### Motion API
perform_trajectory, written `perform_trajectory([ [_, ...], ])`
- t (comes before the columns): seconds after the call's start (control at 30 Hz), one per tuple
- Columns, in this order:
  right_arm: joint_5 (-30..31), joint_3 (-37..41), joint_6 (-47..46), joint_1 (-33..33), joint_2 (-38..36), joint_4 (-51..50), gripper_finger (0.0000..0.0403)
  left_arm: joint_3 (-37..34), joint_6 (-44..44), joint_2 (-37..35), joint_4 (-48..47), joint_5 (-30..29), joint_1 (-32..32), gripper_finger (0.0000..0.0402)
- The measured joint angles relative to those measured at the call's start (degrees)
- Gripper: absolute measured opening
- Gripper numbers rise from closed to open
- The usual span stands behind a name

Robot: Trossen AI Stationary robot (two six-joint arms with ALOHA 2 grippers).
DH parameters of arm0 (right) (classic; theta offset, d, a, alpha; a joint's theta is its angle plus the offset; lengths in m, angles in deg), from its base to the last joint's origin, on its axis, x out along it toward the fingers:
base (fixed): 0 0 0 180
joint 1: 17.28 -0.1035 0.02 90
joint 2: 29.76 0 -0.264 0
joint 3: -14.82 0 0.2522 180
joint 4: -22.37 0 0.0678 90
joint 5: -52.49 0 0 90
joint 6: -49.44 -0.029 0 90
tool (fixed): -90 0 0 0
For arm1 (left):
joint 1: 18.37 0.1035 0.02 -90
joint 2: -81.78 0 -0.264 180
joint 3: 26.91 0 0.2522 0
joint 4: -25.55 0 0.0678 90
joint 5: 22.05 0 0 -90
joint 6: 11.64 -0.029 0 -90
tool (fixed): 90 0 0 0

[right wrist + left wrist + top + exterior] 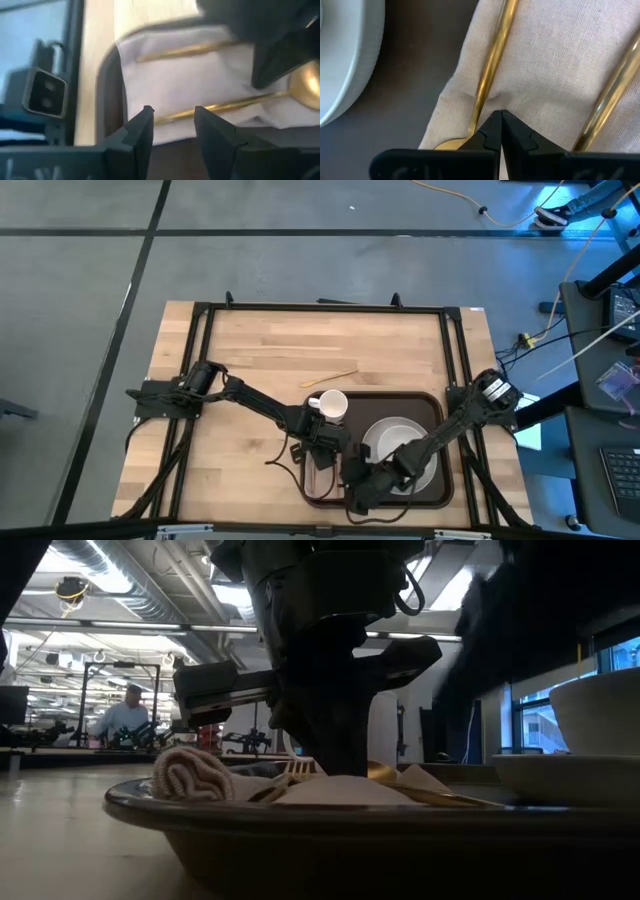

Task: Set up tray
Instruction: Adjust the brown napkin

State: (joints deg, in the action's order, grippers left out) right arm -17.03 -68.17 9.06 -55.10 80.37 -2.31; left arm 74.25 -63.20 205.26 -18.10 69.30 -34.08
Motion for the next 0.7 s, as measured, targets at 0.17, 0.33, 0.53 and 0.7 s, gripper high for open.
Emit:
perform_trajectory([
  [0.17, -7.46, 0.02, -1.06, 1.13, 2.88, -0.55, 0.0145, -0.02, -0.19, 0.02, 0.0, 0.14, 0.0, 0.0003],
  [0.33, -7.57, 0.02, 0.07, 1.44, 3.48, -0.42, 0.0145, -0.01, -0.18, 0.02, 0.02, 0.13, -0.01, 0.0001],
  [0.53, -7.2, 0.02, 0.43, 1.55, 3.59, 0.66, 0.0145, -0.02, -0.18, 0.04, 0.04, 0.14, -0.02, 0.0001],
  [0.7, -8.68, 0.04, 0.64, 2.82, 5.17, 0.54, 0.0145, -0.02, -0.24, 0.04, 0.08, 0.18, 0.03, 0.0003],
])
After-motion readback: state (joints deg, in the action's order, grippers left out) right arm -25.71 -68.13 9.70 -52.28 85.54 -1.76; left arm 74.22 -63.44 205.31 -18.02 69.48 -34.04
